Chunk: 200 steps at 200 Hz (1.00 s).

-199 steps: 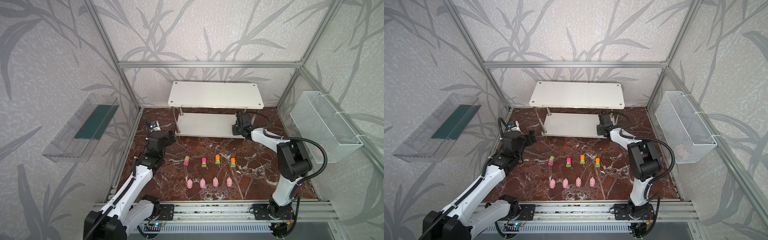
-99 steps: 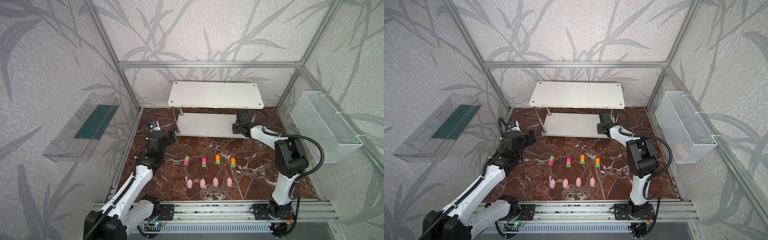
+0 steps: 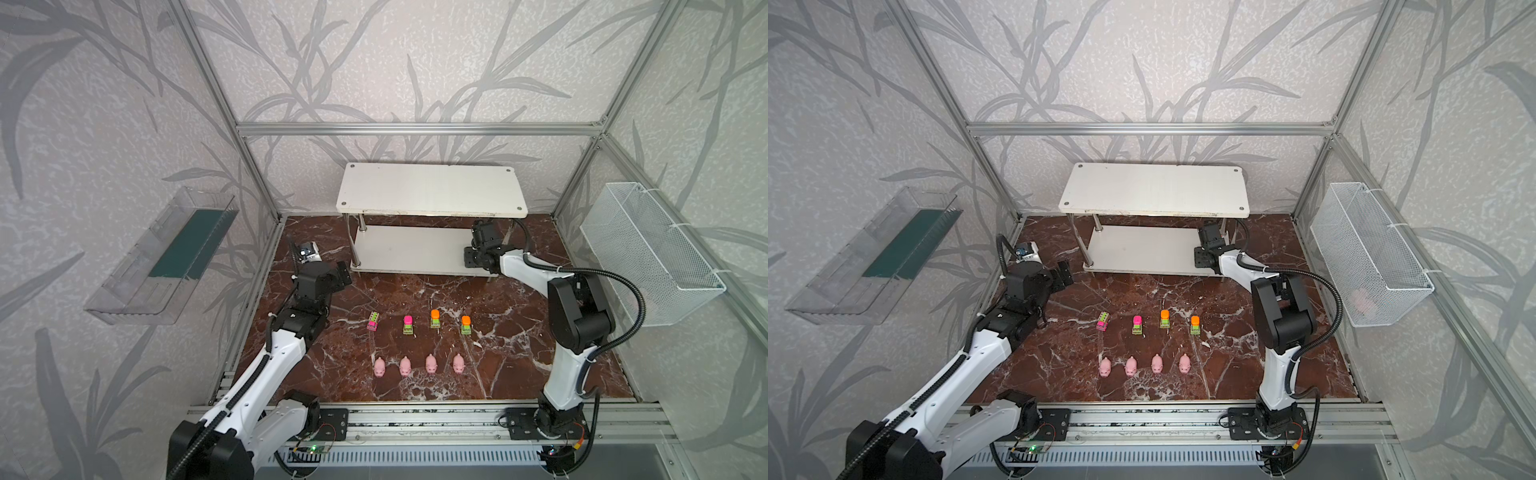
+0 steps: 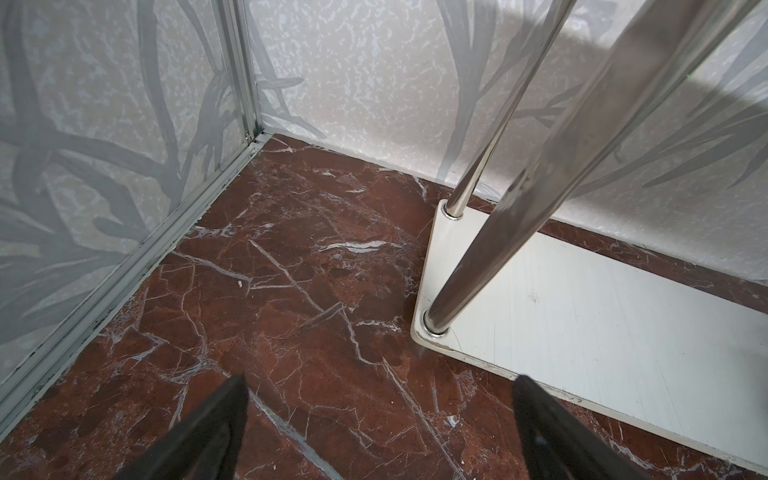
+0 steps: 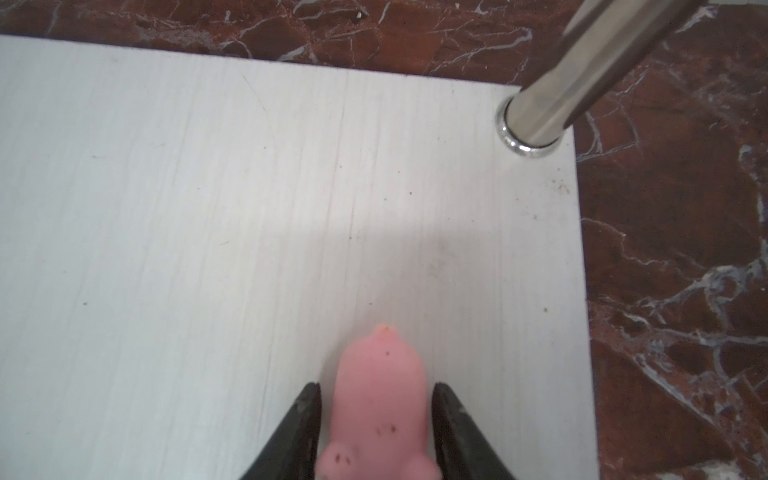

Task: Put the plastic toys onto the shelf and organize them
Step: 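Carry the pink pig with the right gripper over the lower shelf, then lower the pig onto the lower shelf and open the right gripper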

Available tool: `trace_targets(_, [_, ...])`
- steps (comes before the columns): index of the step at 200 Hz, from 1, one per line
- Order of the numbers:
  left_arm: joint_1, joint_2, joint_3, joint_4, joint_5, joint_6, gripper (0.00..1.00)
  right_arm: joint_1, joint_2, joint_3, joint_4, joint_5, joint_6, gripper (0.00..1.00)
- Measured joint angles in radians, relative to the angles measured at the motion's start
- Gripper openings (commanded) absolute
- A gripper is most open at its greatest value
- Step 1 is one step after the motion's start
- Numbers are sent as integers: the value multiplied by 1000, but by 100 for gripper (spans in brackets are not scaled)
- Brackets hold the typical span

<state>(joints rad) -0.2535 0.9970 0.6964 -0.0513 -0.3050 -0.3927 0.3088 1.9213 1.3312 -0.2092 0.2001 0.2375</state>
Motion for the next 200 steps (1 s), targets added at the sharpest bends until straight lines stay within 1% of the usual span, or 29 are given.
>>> trace_targets(35, [0, 0, 0, 0, 0, 0, 97, -1, -8, -10, 2, -6, 6, 49])
trace_targets(88, [0, 0, 0, 0, 0, 0, 97, -1, -77, -93, 27, -36, 9, 51])
trace_targets(150, [0, 0, -2, 0, 0, 0, 97, -5, -193, -165, 51, -57, 13, 52])
trace_targets(200, [0, 0, -11, 2, -1, 0, 97, -8, -336, -239, 73, -88, 48, 53])
